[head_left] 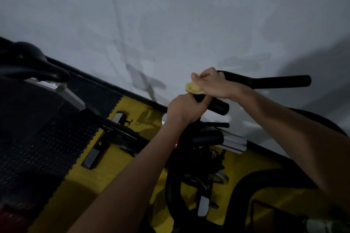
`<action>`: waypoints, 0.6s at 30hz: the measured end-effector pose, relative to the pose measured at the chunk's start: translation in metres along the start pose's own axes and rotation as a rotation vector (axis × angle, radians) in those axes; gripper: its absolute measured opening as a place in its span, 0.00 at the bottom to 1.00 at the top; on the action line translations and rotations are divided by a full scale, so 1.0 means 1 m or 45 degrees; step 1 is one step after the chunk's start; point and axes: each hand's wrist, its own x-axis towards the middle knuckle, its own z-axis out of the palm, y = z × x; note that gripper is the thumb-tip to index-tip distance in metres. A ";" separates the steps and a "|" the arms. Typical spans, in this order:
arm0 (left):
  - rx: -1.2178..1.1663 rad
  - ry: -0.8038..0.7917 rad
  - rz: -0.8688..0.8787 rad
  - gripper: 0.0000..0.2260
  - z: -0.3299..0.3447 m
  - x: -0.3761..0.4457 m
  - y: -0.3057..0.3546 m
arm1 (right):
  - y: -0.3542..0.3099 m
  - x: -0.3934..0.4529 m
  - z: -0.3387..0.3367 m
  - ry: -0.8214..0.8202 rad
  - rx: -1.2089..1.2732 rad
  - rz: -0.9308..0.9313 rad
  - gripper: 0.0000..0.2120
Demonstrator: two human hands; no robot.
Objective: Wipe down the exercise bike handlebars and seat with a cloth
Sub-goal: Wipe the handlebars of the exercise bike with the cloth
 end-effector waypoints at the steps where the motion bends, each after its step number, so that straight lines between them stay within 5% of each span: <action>1: 0.009 -0.012 0.000 0.34 -0.001 0.000 0.001 | 0.003 0.004 0.000 -0.006 0.003 -0.003 0.31; 6: -0.019 -0.065 -0.036 0.34 -0.005 0.002 0.002 | 0.009 0.020 0.000 -0.038 -0.097 -0.034 0.17; 13: -0.008 0.038 -0.155 0.33 -0.003 -0.005 0.008 | 0.008 0.031 0.001 0.138 -0.205 -0.051 0.23; 18: 0.193 0.016 -0.030 0.37 -0.001 -0.017 0.005 | 0.014 0.011 0.003 -0.031 -0.097 -0.206 0.18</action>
